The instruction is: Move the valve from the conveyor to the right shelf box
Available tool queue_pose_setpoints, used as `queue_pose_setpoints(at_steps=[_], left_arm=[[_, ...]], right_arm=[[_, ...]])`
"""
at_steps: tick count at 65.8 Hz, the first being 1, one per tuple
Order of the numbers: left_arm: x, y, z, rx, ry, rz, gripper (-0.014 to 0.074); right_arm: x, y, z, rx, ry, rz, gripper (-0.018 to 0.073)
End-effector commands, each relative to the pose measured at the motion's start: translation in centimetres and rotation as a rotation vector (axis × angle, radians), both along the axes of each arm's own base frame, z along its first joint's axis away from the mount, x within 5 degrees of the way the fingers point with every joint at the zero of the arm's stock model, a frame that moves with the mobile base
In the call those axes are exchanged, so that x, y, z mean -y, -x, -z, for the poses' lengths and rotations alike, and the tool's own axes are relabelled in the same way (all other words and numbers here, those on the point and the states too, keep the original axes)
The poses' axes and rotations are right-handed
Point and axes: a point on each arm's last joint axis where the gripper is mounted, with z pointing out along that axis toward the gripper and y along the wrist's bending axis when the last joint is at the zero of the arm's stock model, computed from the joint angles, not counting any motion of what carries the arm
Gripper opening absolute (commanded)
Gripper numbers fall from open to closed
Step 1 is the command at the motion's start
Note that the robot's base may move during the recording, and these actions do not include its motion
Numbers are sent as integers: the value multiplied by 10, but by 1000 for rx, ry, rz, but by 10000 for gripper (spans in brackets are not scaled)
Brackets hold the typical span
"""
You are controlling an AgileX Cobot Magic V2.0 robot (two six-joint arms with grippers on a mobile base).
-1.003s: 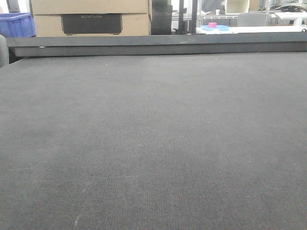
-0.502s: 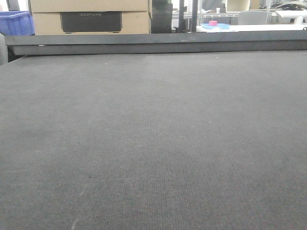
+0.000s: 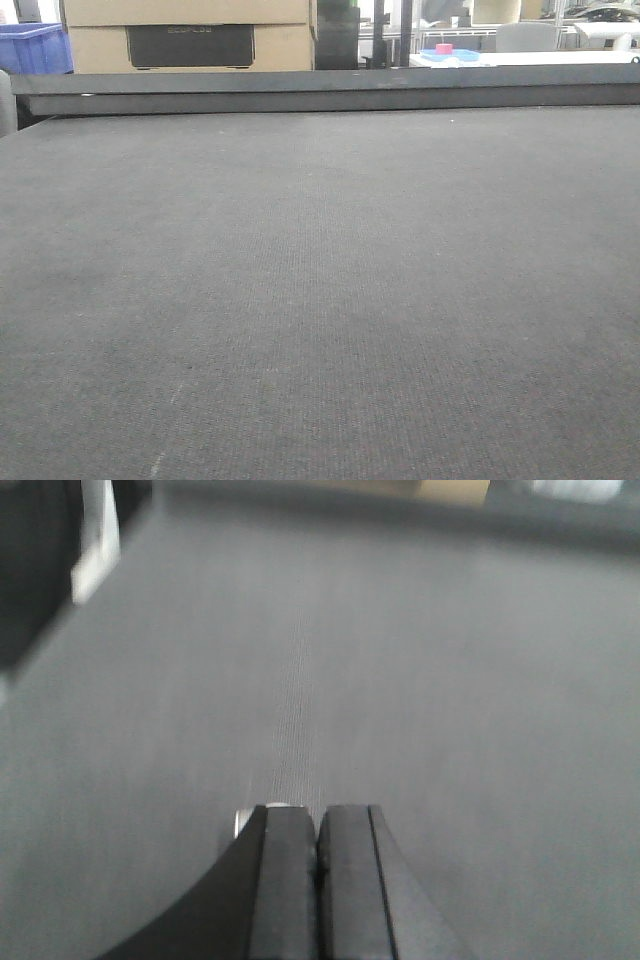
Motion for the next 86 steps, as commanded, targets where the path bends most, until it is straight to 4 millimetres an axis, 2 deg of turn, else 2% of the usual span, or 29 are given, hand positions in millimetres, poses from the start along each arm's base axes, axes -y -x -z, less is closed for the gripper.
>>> queue_pose_setpoints(at_steps=[1, 12, 24, 31, 42, 45, 49, 60, 67, 74, 86], left_arm=[[0, -16, -7, -136, 5, 3, -111], [-1, -52, -8, -380, 11, -4, -111], [-1, -84, -7, -455, 12, -5, -111], [-1, -93, -4, -486, 13, -5, -111], [-1, -95, -2, -495, 13, -5, -111], [-1, -95, -2, -495, 13, -5, -111], [-1, -95, -2, -495, 13, -5, -111], [-1, -95, -2, -495, 13, -5, -111], [-1, -95, -2, -495, 13, -5, -111], [-1, -95, -2, -495, 13, -5, -111], [-1, -95, -2, -495, 13, -5, -111]], right_arm=[[1, -23, -4, -138, -12, -3, -168], [3, -56, -5, -425, -33, -10, -168], [6, -89, -11, -586, -45, -15, -168], [7, -108, -11, -603, -46, -15, -168], [8, -119, -2, -645, -52, -15, -161], [8, -121, 1, -656, -55, -16, -129], [8, -123, 4, -670, -59, -16, -37], [7, -130, 13, -701, -80, -20, 318], [3, -134, 18, -721, -125, -29, 471], [2, -139, 25, -746, -149, -32, 534], [3, -152, 46, -812, -152, -27, 528]])
